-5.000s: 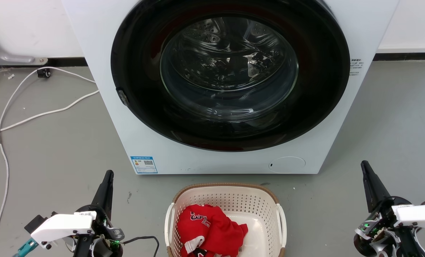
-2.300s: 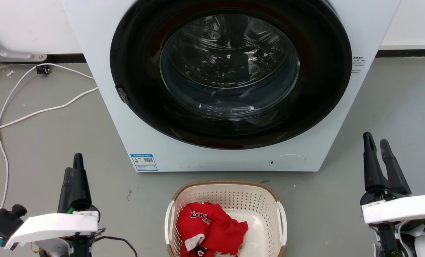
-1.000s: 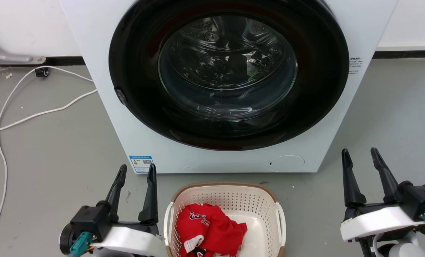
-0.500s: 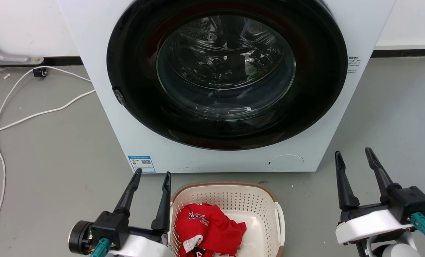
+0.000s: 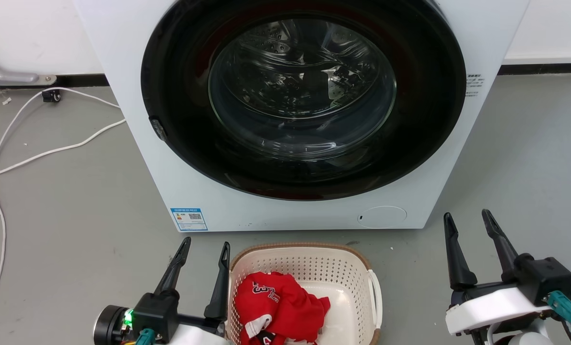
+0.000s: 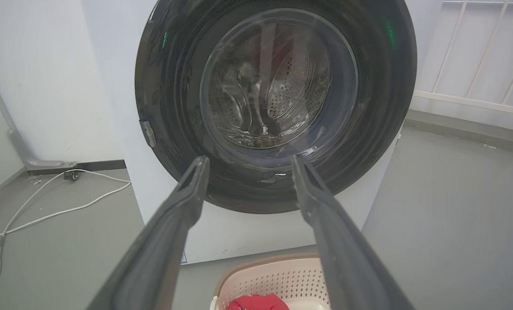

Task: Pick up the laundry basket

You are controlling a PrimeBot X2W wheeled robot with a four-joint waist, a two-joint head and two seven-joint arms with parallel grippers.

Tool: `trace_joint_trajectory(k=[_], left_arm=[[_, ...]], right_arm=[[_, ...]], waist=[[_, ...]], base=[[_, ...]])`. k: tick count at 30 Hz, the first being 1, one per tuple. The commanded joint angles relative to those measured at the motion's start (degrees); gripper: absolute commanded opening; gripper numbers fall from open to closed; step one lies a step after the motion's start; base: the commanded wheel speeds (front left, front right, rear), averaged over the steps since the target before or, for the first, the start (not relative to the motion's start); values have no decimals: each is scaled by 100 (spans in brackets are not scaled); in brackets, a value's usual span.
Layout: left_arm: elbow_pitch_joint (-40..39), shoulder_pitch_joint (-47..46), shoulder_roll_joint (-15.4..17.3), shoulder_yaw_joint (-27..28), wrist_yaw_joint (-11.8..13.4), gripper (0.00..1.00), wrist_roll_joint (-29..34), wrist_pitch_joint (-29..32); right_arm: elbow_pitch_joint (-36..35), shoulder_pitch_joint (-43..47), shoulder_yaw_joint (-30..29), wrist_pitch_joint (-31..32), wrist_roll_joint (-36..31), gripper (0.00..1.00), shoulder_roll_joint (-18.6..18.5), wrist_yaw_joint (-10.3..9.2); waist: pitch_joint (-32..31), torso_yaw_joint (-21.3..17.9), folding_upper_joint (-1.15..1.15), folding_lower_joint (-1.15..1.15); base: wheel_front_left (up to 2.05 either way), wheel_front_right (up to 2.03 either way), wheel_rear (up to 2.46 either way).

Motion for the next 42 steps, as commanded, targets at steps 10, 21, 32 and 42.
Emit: trace_joint_trajectory(k=[10,21,32,42], left_arm=[[-35,39,-100,62,-128,100,520,-130],[14,0,-149,119,-169,100,574,-124],[56,-36,-188,225,-266,100,522,-124],[602,-476,-146,285,-432,100,428,-124]], right_arm=[[-27,-78,8,-117,-564,100,4,-2],[-15,-99,-24,-114,-533,100,4,-2],[-31,-155,-36,-114,-498,100,4,-2],[110,-558,114,-109,-703,100,4,-3]], waist=[[50,-12,0,0],[92,-3,0,0],[224,7,0,0],[1101,-65,0,0]], base=[[0,0,0],[0,0,0],[0,0,0],[0,0,0]])
